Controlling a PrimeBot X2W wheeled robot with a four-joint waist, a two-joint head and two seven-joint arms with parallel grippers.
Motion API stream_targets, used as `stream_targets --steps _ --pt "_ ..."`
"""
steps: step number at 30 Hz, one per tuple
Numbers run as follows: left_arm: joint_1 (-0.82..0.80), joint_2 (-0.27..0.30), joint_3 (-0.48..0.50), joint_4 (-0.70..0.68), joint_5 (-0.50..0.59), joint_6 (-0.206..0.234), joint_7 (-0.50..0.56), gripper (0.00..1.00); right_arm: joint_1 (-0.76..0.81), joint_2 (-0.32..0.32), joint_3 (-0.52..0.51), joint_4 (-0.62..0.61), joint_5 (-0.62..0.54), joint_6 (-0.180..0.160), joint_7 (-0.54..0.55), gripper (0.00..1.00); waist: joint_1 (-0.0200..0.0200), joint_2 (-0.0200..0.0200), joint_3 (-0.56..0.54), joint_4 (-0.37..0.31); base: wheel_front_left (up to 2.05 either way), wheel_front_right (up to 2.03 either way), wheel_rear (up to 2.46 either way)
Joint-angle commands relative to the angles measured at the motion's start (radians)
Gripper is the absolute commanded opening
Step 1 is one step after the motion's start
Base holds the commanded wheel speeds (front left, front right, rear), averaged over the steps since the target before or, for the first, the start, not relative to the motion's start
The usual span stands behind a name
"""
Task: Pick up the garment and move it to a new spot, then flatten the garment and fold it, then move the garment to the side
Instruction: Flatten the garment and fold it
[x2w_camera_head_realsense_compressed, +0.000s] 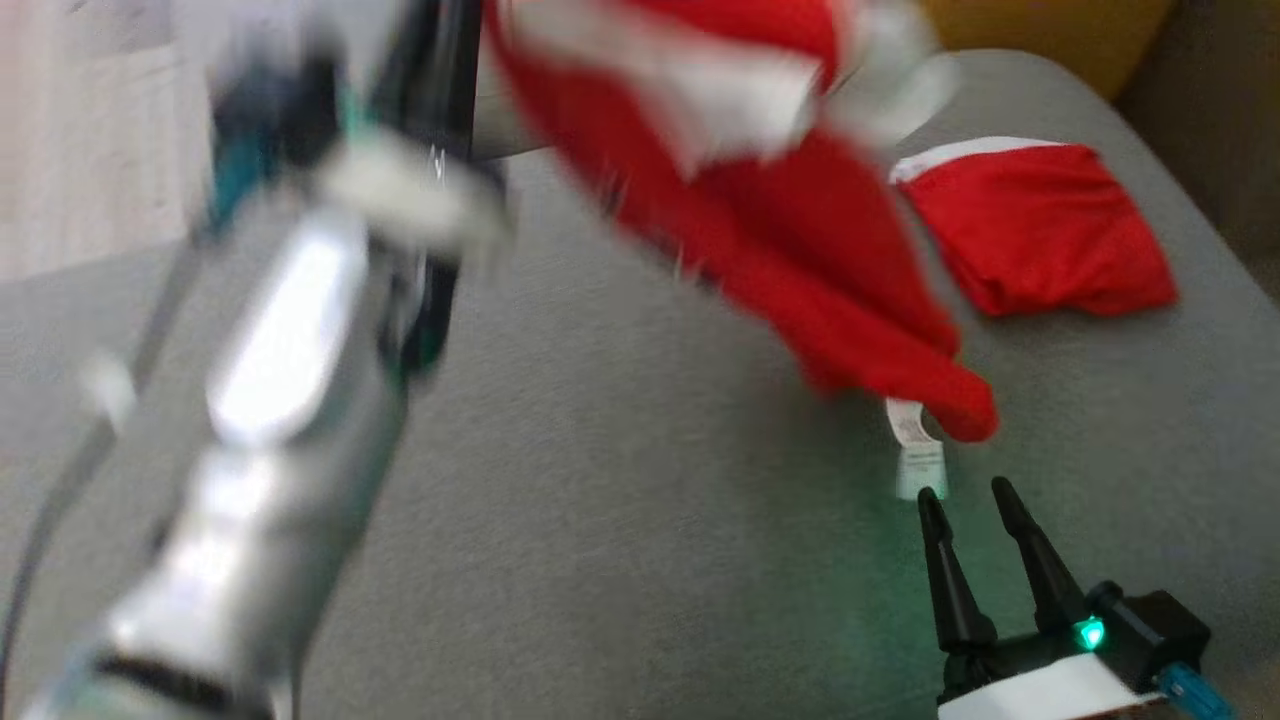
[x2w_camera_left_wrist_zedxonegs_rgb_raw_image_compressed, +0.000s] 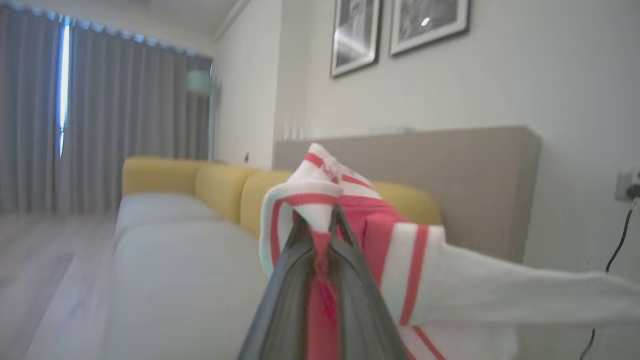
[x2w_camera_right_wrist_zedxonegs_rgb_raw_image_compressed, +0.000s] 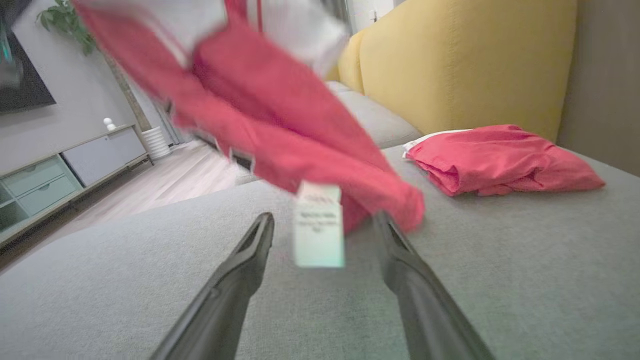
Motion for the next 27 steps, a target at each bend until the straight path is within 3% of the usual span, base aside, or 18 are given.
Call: stream_targets --steps 1,7,12,21,26,27 --pt "0.042 0.036 0.031 -0.029 -0.011 -0.009 -0.004 0.00 -0.015 -0.013 0.017 -0.036 -0.011 0.003 -0.004 1.00 -0.0001 0.0000 0.019 0.055 0.00 0.00 0.00" --pt "0.420 0.039 0.093 -0.030 -0.057 -0.013 -0.004 0.00 -0.029 -0.023 0.008 -0.048 -0.022 0.003 -0.004 1.00 -0.0001 0.0000 0.042 0.132 0.00 0.00 0.00" --pt "0.629 0.016 0.171 -0.085 -0.015 -0.007 -0.004 0.00 -0.031 -0.030 0.008 -0.045 -0.023 0.003 -0.004 1.00 -0.0001 0.0000 0.040 0.179 0.00 0.00 0.00" --pt "0.584 0.026 0.257 -0.157 0.081 -0.013 -0.004 0.00 -0.025 -0.031 0.028 -0.039 -0.024 0.003 -0.004 1.00 -0.0001 0.0000 0.037 0.195 0.00 0.00 0.00" --pt "0.475 0.015 0.243 -0.088 0.093 -0.020 -0.004 0.00 -0.041 -0.040 0.051 -0.037 -0.019 0.003 -0.004 1.00 -0.0001 0.0000 0.063 0.173 0.00 0.00 0.00" --pt "0.453 0.008 0.234 -0.074 0.092 -0.021 -0.004 0.07 -0.044 -0.041 0.053 -0.036 -0.017 0.003 -0.004 1.00 -0.0001 0.0000 0.070 0.169 0.00 0.00 0.00"
